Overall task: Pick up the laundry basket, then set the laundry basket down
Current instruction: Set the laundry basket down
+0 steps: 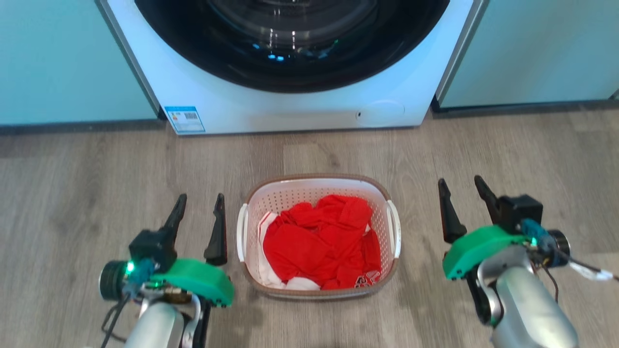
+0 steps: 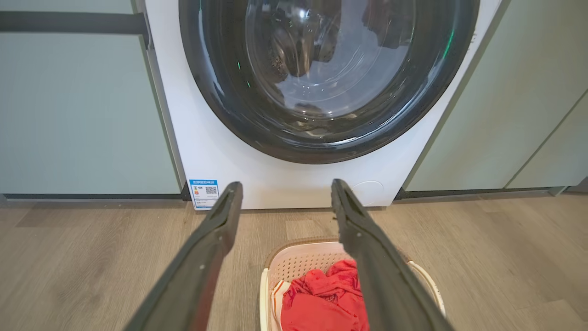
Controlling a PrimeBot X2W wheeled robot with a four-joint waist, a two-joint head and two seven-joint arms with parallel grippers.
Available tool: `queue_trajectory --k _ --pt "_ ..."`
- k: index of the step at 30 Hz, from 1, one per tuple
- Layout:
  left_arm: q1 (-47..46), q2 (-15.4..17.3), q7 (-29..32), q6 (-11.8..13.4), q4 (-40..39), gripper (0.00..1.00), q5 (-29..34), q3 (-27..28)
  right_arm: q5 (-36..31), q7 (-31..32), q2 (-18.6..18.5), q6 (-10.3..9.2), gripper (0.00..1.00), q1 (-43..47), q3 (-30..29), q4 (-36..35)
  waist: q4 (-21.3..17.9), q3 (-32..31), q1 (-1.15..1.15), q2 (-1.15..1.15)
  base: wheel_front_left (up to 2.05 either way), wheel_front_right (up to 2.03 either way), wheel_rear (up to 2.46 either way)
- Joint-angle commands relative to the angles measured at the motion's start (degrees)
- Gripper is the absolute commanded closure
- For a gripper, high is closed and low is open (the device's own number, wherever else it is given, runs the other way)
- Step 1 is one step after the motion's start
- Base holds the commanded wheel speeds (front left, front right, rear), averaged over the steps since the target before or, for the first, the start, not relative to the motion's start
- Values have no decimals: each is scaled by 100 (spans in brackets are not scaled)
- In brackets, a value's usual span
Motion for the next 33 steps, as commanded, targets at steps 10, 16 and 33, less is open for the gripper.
queue_trajectory --k 10,16,33 --pt "813 -79 -54 46 -933 0 300 536 -181 -69 48 14 0 864 -32 -1113 -33 -387 1 -1 0 0 0" --pt "1132 -91 -54 146 -1155 0 469 645 -239 -69 48 14 0 1254 -117 -1419 -76 -548 1 -1 0 0 0" --pt "1769 -122 -54 244 -1595 0 548 985 -330 -69 48 14 0 1762 -304 -1852 -124 -855 1 -1 0 0 0"
